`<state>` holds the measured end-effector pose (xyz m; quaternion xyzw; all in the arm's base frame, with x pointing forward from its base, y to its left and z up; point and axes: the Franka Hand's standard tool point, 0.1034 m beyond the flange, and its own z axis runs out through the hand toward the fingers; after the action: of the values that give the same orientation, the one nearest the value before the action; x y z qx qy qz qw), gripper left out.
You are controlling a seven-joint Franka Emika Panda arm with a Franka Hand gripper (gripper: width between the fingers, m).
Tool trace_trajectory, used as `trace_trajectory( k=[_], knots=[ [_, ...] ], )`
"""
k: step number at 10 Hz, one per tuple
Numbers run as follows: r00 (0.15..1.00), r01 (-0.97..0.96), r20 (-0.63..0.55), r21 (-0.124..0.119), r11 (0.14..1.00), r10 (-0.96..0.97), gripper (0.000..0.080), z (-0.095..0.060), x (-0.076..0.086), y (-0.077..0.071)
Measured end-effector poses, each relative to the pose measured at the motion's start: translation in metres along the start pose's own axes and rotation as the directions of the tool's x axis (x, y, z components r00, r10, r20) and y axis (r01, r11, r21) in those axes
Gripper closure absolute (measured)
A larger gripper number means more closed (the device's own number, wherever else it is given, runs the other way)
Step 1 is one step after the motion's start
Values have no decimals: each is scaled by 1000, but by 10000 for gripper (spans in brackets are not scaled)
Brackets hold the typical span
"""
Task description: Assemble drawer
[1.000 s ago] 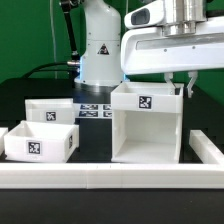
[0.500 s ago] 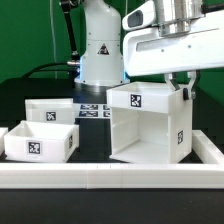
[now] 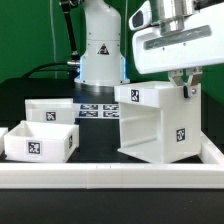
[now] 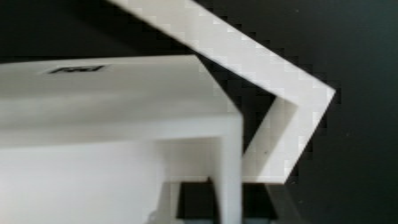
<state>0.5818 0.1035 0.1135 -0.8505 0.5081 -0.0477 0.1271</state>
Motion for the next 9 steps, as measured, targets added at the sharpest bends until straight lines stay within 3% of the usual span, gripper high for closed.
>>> trace_trajectory(
  k=[3, 6, 9],
  knots=[
    [972, -233, 16, 23, 972, 233, 755, 1, 15, 2],
    [947, -321, 30, 27, 947, 320, 755, 0, 11, -1],
    [953, -303, 37, 40, 952, 302, 755, 7, 13, -20]
  ],
)
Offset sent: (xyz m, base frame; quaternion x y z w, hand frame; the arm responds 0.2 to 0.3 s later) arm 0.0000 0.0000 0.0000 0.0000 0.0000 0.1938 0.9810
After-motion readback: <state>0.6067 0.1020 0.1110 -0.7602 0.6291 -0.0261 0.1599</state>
